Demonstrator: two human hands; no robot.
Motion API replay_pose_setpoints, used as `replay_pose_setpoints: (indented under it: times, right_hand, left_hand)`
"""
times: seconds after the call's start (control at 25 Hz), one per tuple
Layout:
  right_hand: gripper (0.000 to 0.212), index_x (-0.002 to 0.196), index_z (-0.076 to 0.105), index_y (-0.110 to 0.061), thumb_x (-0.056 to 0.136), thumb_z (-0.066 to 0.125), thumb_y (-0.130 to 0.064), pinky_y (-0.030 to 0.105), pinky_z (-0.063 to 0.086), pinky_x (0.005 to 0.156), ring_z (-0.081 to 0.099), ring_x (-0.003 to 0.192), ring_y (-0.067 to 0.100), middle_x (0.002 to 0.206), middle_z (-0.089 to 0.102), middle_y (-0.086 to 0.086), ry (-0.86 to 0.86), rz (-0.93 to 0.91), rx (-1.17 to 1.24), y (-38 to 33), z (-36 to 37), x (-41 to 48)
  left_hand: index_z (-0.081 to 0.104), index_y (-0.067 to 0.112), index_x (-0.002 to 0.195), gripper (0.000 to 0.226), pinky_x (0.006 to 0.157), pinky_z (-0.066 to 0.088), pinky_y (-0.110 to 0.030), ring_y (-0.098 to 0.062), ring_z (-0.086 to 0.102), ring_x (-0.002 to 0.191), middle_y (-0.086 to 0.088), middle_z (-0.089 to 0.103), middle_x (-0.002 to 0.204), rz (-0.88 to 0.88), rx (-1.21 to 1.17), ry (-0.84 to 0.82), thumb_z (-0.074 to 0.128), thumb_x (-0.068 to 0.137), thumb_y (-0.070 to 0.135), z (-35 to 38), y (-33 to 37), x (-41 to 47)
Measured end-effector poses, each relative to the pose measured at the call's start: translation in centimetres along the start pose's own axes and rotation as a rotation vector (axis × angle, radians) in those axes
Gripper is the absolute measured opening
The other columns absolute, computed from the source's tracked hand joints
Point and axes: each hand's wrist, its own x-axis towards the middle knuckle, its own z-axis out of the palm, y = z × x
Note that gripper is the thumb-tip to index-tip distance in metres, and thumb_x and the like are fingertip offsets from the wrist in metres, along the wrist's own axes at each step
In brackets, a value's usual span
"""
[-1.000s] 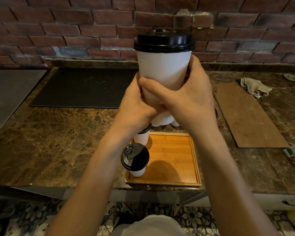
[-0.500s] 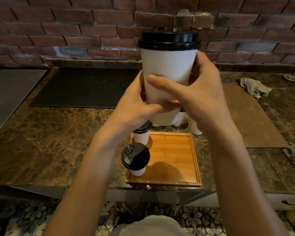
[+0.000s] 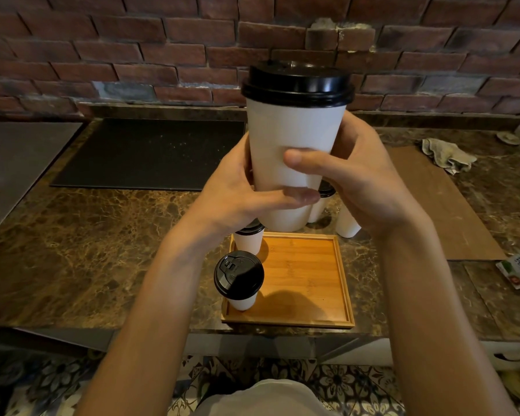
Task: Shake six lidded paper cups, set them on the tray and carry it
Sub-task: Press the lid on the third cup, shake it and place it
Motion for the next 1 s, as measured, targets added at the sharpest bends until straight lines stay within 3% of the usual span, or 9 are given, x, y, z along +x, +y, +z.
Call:
replay_pose_setpoints:
  times: [0.16, 0.32, 0.52, 0.68, 0.8, 1.0]
  right_hand:
    - [0.062, 0.129, 0.051, -0.016, 0.073, 0.076, -0.026, 0.033, 0.056, 0.088, 0.062, 0.111, 0.013, 0.119, 0.063, -0.001, 0.010, 0.007, -0.066, -0.4, 0.1, 0.1]
    - [0.071, 0.129, 0.052, -0.019, 0.068, 0.082, -0.038, 0.025, 0.057, 0.082, 0.062, 0.106, 0.005, 0.115, 0.064, -0.007, 0.079, 0.002, -0.133, -0.8, 0.5, 0.0]
    - [0.076, 0.133, 0.046, -0.020, 0.070, 0.084, -0.036, 0.033, 0.057, 0.085, 0.059, 0.107, 0.007, 0.118, 0.059, -0.008, 0.190, 0.028, -0.213, -0.4, 1.6, 0.2]
    - [0.087, 0.139, 0.040, -0.019, 0.068, 0.085, -0.038, 0.022, 0.055, 0.084, 0.056, 0.108, 0.004, 0.120, 0.054, -0.010, 0.270, 0.012, -0.251, 0.0, 2.6, 0.4]
    - [0.085, 0.137, 0.043, -0.018, 0.067, 0.086, -0.038, 0.029, 0.056, 0.087, 0.057, 0.109, 0.007, 0.121, 0.056, -0.008, 0.293, 0.001, -0.246, -0.1, 2.6, 0.3]
    - [0.076, 0.132, 0.048, -0.017, 0.068, 0.087, -0.035, 0.033, 0.058, 0.083, 0.061, 0.106, 0.008, 0.118, 0.060, -0.006, 0.280, -0.037, -0.205, -0.8, 2.1, 0.2]
  left_hand:
    - [0.041, 0.017, 0.135, 0.080, 0.088, 0.054, -0.031, -0.015, 0.059, 0.114, 0.001, 0.059, 0.125, 0.012, 0.014, 0.032, 0.080, 0.066, 0.026, 0.1, -0.2, 0.2]
    - [0.046, 0.033, 0.123, 0.071, 0.080, 0.054, -0.021, -0.006, 0.061, 0.108, 0.011, 0.061, 0.117, 0.036, 0.050, 0.108, 0.083, 0.063, 0.023, 0.3, -0.4, 0.5]
    - [0.044, 0.042, 0.114, 0.070, 0.073, 0.050, -0.010, 0.006, 0.060, 0.103, 0.013, 0.060, 0.113, 0.051, 0.064, 0.188, 0.083, 0.063, 0.013, 0.9, -0.5, 0.7]
    - [0.043, 0.042, 0.112, 0.067, 0.071, 0.049, -0.007, 0.013, 0.059, 0.098, 0.015, 0.058, 0.111, 0.046, 0.035, 0.209, 0.079, 0.067, 0.005, 1.2, -0.7, 0.8]
    - [0.042, 0.040, 0.115, 0.071, 0.071, 0.050, -0.008, 0.012, 0.059, 0.098, 0.014, 0.058, 0.113, 0.047, 0.040, 0.202, 0.079, 0.068, 0.003, 1.2, -0.6, 0.8]
    - [0.044, 0.041, 0.115, 0.066, 0.073, 0.051, -0.012, 0.001, 0.060, 0.105, 0.013, 0.060, 0.115, 0.067, 0.050, 0.169, 0.080, 0.065, 0.019, 0.8, 0.1, 0.7]
